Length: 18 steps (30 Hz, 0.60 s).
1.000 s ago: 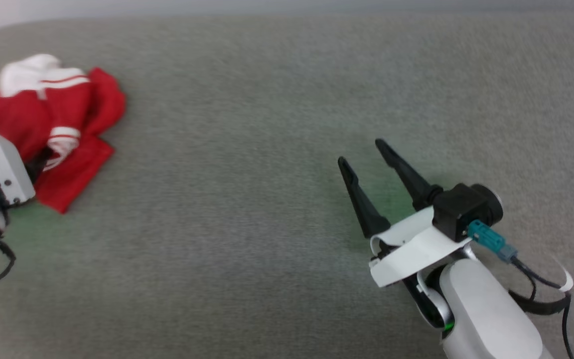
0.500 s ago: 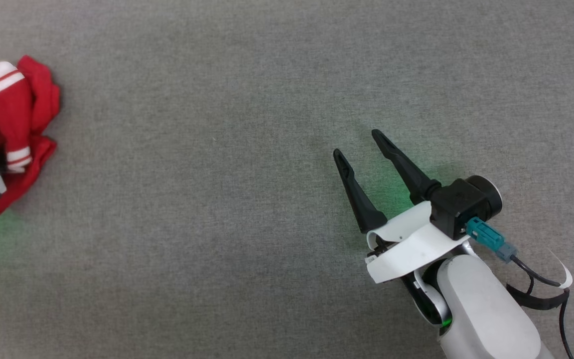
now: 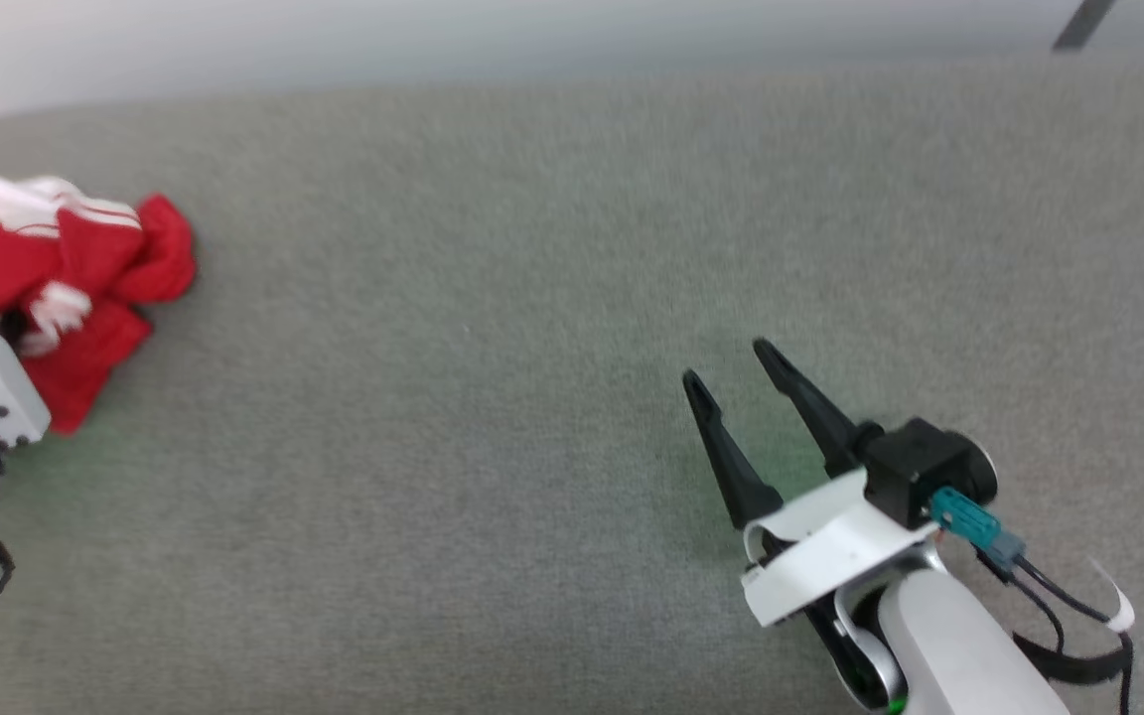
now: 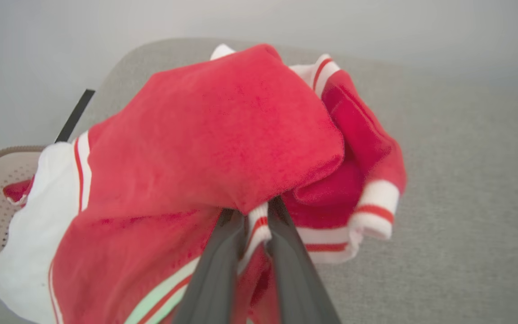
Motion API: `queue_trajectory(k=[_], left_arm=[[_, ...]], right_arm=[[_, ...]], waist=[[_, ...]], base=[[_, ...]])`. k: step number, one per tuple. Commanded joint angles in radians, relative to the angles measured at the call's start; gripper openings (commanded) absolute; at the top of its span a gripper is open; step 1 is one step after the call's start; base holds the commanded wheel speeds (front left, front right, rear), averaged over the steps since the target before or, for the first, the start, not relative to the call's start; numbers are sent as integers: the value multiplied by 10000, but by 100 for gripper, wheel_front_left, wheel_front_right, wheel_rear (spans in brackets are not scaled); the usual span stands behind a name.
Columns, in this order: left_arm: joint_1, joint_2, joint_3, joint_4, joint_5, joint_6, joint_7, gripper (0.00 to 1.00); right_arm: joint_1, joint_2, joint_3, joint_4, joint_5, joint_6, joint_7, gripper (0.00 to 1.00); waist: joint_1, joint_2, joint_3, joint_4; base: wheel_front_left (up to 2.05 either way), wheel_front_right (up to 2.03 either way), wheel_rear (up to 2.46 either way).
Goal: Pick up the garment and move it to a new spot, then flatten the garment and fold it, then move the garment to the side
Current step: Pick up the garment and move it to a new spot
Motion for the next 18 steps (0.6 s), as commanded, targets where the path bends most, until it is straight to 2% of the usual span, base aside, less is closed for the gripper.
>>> queue_trajectory(k=[1, 5, 10, 18], left_arm=[[97, -10, -31, -151, -112, 6, -376, 0], [92, 0, -223, -979, -448, 6, -992, 0], [-61, -74, -961, -2481, -610, 5, -1102, 0], [-516, -101, -2528, -5514, -519, 7, -533, 0]], right_arm=[[299, 17, -79, 24, 123, 2, -4, 100], [735, 15, -324, -33, 264, 1, -4, 100], [1220, 15, -759, -179, 400, 1, -4, 100], [1540, 15, -1350, -660, 590, 1, -4, 100]], waist=[[0, -1, -1239, 411], [0, -1, -1788, 436], [0, -1, -2136, 325], [0, -1, -1947, -541]], base=[[0, 0, 0], [0, 0, 0], [0, 0, 0], [0, 0, 0]])
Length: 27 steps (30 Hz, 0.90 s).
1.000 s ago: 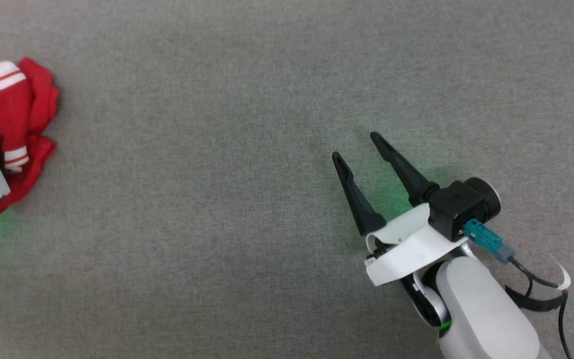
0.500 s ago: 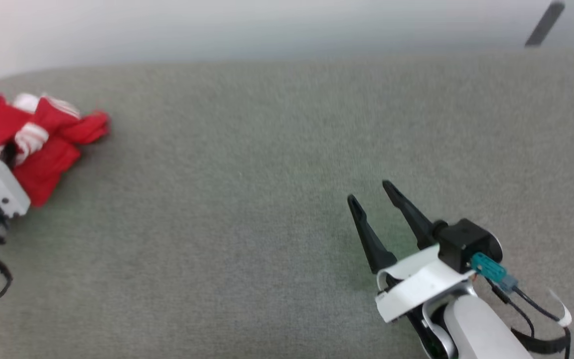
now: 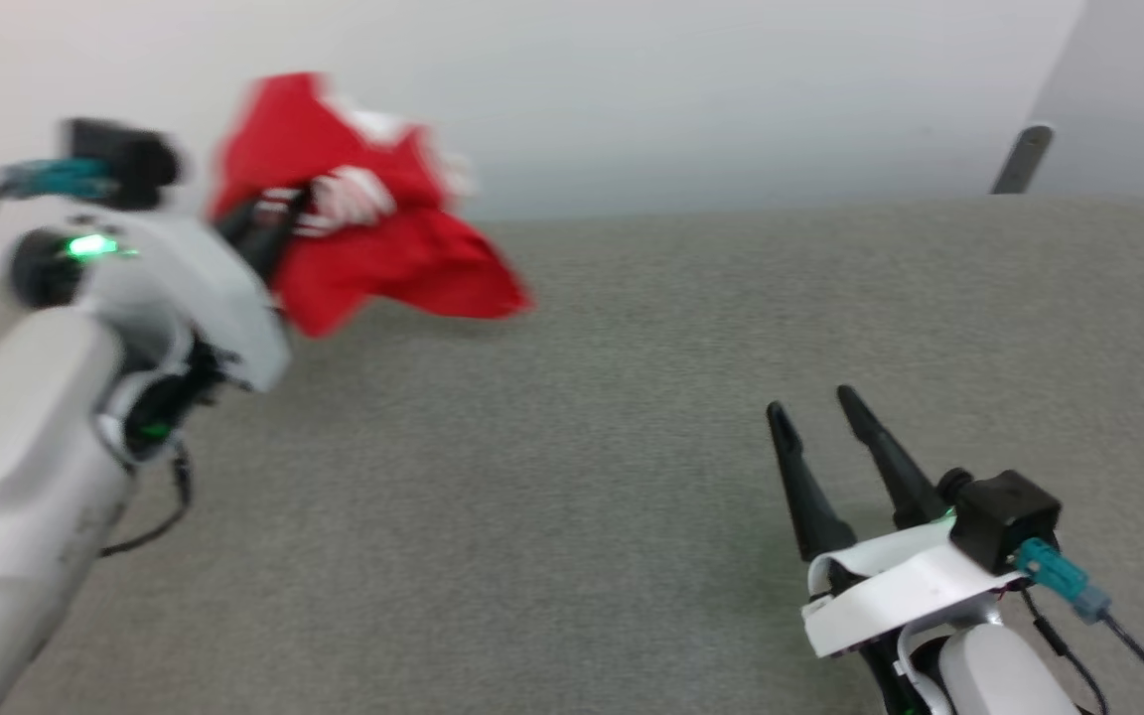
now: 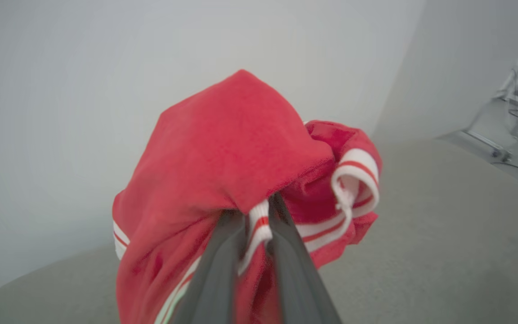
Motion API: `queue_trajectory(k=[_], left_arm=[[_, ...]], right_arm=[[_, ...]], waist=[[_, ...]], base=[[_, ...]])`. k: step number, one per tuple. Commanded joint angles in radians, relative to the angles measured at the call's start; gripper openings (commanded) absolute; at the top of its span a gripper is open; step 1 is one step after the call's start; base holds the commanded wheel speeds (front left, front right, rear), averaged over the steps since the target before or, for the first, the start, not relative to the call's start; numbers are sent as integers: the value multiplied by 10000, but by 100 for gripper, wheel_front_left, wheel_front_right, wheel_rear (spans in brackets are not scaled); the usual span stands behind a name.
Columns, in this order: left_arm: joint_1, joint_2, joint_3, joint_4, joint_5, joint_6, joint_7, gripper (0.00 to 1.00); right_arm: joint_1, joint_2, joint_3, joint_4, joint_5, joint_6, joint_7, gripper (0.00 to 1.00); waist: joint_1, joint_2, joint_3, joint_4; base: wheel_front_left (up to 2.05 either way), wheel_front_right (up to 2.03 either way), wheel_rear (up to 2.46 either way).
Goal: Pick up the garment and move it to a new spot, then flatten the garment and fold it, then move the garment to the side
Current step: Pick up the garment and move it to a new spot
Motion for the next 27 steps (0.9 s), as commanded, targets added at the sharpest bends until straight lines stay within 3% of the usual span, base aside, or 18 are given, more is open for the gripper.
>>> queue_trajectory(k=[1, 6, 10, 18, 27], left_arm=[[-168, 5, -306, -546, 127, 7, 183, 0], [-477, -137, -834, -1652, 140, 7, 568, 0], [-831, -654, -1121, -2014, 249, 7, 703, 0], [-1265, -1946, -2354, -1339, 271, 7, 933, 0], [-1219, -1939, -3827, 52, -104, 7, 902, 0]], right_arm=[[109, 12, -146, -154, 102, 1, -2, 100], [103, 13, -414, -474, 270, 1, -2, 100], [-12, 15, -725, -777, 494, 1, -2, 100], [-275, 23, -1050, -1211, 963, 2, -2, 100], [-363, 23, -1091, -1505, 1564, 2, -2, 100]], waist=[[0, 0, 258, -659], [0, 0, 665, -1367], [0, 0, 1204, -2067], [0, 0, 2234, -3454], [0, 0, 2915, -4584]], base=[[0, 0, 0], [0, 0, 0], [0, 0, 0], [0, 0, 0], [0, 0, 0]])
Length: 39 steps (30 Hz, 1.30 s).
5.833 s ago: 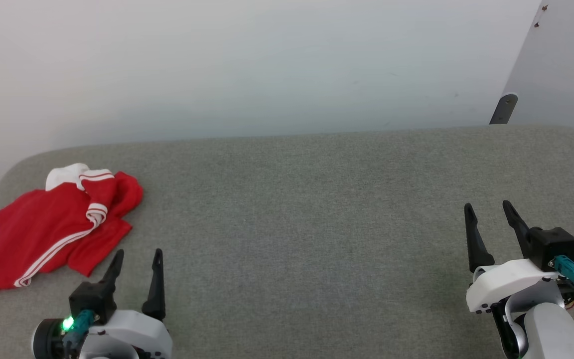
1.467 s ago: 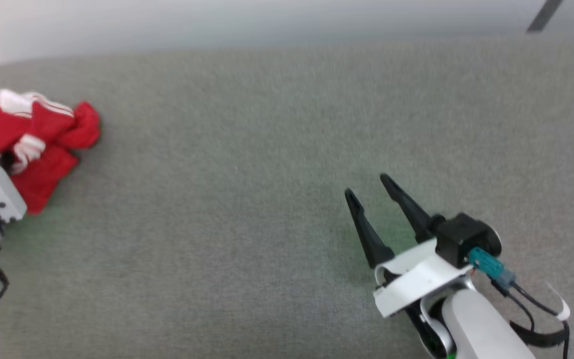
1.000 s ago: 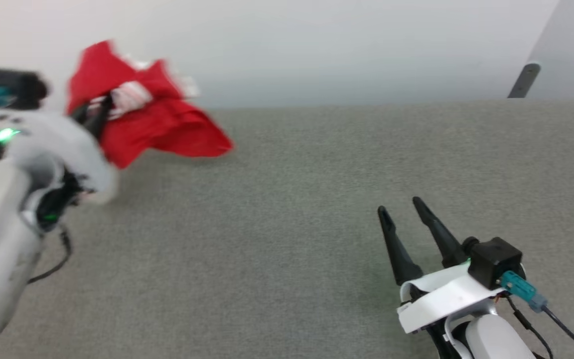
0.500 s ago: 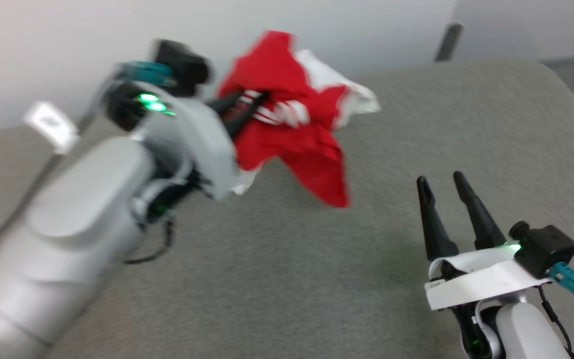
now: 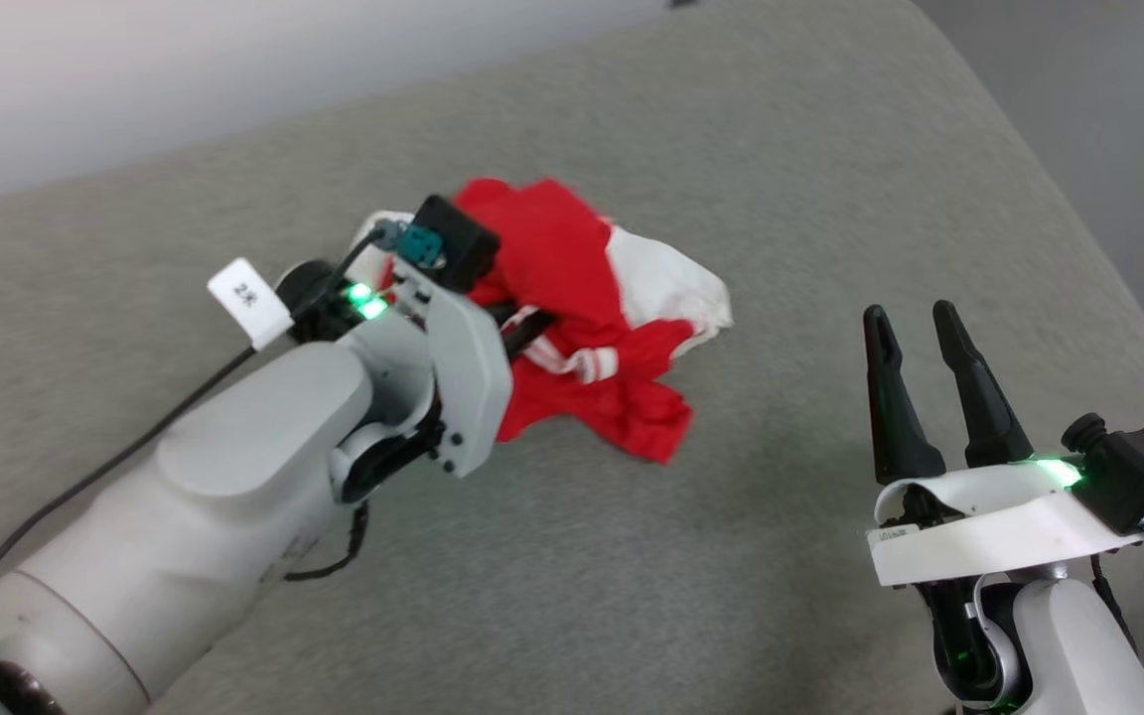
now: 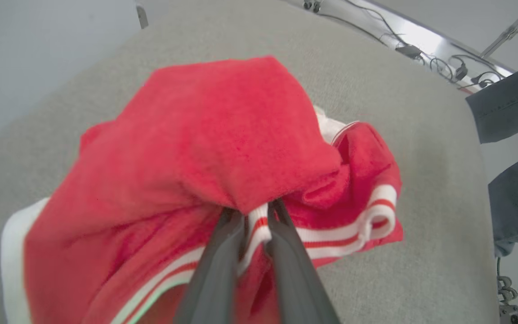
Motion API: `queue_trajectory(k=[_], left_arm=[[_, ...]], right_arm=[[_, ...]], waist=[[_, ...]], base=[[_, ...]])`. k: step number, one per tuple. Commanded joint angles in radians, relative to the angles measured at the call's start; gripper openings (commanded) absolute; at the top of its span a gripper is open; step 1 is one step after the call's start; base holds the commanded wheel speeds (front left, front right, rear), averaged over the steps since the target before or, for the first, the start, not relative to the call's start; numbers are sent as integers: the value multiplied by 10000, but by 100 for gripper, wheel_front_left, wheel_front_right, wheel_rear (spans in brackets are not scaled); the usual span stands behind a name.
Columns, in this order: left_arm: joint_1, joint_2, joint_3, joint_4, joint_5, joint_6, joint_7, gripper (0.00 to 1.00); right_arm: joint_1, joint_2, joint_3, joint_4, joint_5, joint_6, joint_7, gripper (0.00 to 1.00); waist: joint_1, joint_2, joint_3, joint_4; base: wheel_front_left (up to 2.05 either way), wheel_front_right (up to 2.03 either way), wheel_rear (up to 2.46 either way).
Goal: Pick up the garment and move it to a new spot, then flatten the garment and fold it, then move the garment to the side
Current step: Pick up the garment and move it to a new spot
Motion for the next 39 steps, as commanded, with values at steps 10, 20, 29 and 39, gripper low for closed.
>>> queue_trajectory(k=[10, 20, 29, 39], left_arm=[[234, 432, -890, 1349, 108, 19, 1535, 0], [1345, 890, -1200, 1495, 715, 28, 3478, 11], [711, 438, -785, 1187, -344, 28, 1209, 100], [677, -156, -386, 81, -1645, 16, -1102, 100]], right_arm=[[-81, 41, -15, -184, 425, 2, -4, 100], [-163, 38, 18, -175, 398, 2, -4, 100], [143, 29, -93, 143, -320, 1, -4, 100], [574, 21, -397, 569, -1324, 1, -4, 100]], waist=[[0, 0, 1033, -1352], [0, 0, 1048, -1307], [0, 0, 82, 18], [0, 0, -1183, 2440]], base=[[0, 0, 0], [0, 0, 0], [0, 0, 0], [0, 0, 0]])
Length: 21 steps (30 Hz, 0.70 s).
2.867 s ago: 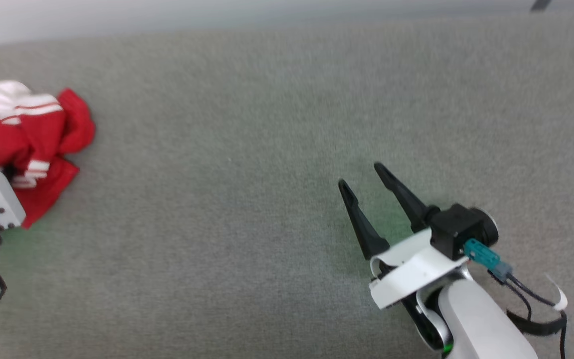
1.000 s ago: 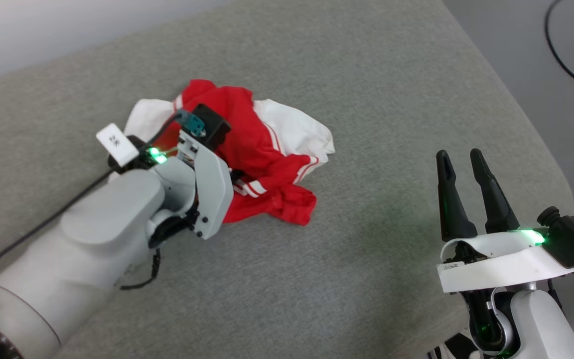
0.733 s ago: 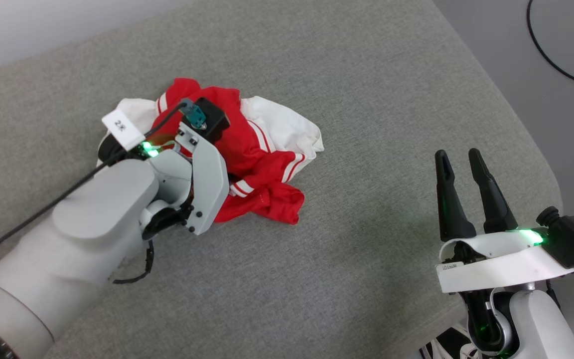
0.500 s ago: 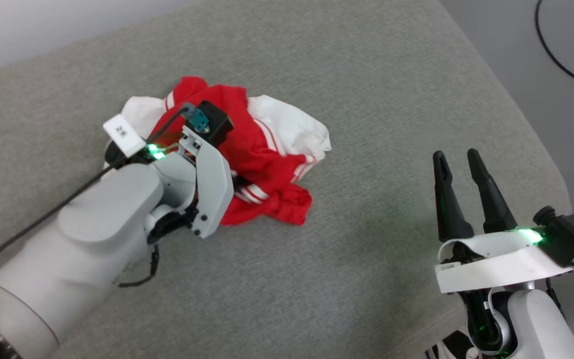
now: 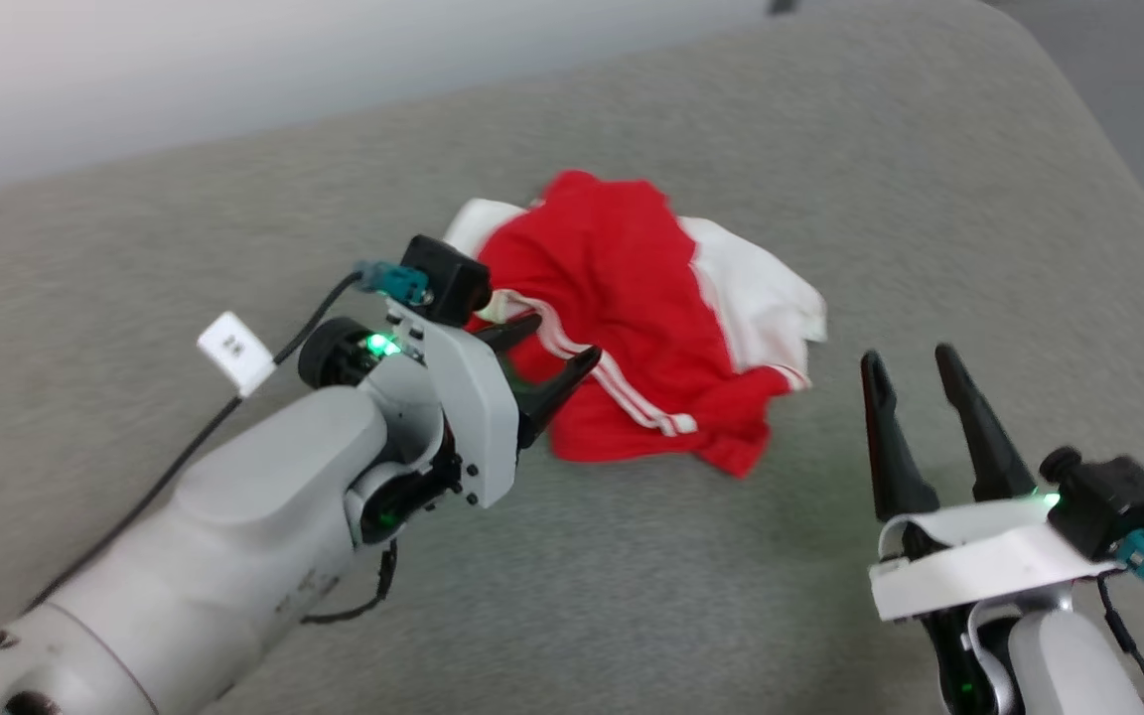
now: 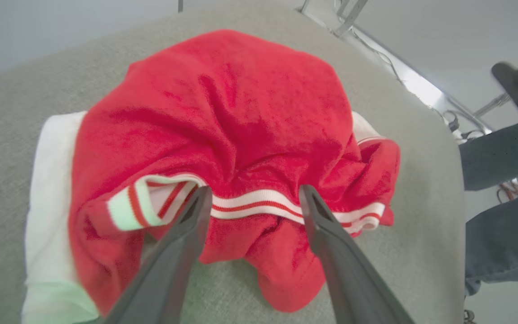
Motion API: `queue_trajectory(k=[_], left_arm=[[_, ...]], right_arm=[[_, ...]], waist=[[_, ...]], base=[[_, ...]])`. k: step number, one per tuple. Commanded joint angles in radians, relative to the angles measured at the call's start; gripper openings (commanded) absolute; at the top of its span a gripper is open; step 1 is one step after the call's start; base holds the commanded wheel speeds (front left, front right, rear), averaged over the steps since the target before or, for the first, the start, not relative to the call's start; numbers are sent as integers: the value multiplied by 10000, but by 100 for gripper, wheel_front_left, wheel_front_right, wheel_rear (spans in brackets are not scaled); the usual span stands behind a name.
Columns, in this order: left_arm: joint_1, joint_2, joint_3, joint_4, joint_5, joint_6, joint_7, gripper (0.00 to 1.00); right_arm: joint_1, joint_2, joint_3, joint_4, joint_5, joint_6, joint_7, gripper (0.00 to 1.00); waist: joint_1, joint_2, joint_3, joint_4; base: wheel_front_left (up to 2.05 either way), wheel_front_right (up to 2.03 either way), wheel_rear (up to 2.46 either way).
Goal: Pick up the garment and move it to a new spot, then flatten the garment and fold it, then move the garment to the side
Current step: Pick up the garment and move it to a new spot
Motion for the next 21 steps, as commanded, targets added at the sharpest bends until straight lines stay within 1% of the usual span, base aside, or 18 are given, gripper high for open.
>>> queue_trajectory(k=[1, 4, 7, 11, 15, 16, 17, 19, 21], left_arm=[[337, 25, 114, -157, -274, 27, -381, 100], [845, 178, 255, -246, -566, 27, -1138, 100], [1603, 307, 367, -50, -851, 27, -1901, 100], [2778, 190, 706, 481, -1458, 27, -2605, 100], [3711, 36, 905, 883, -1560, 27, -2897, 100], [3711, 36, 905, 883, -1560, 27, -2897, 100], [3891, 52, 1008, 951, -1552, 27, -2913, 100], [4245, 82, 1299, 961, -1596, 27, -2963, 100], [4505, 196, 1878, 942, -1357, 27, -2987, 100]], right_arm=[[261, -9, -56, 124, -157, 1, -4, 100], [420, -5, -161, 259, -360, 2, -4, 100], [657, -3, -200, 455, -597, 1, -4, 100], [1132, -178, -507, 697, -926, 1, -4, 100], [1762, -364, -814, 871, -1016, 1, -5, 100], [1762, -364, -814, 871, -1016, 1, -5, 100], [1924, -405, -890, 885, -1019, 2, -4, 100], [2210, -468, -1012, 870, -1004, 1, -4, 100], [2476, -503, -1160, 807, -929, 1, -4, 100]], waist=[[0, 0, -1195, 1643], [0, 0, -1476, 2256], [0, 0, -1721, 2757], [0, 0, -2097, 3501], [0, 0, -2446, 4185], [0, 0, -2446, 4185], [0, 0, -2516, 4330], [0, 0, -2650, 4561], [0, 0, -2781, 4757]], base=[[0, 0, 0], [0, 0, 0], [0, 0, 0], [0, 0, 0], [0, 0, 0], [0, 0, 0], [0, 0, 0], [0, 0, 0], [0, 0, 0]])
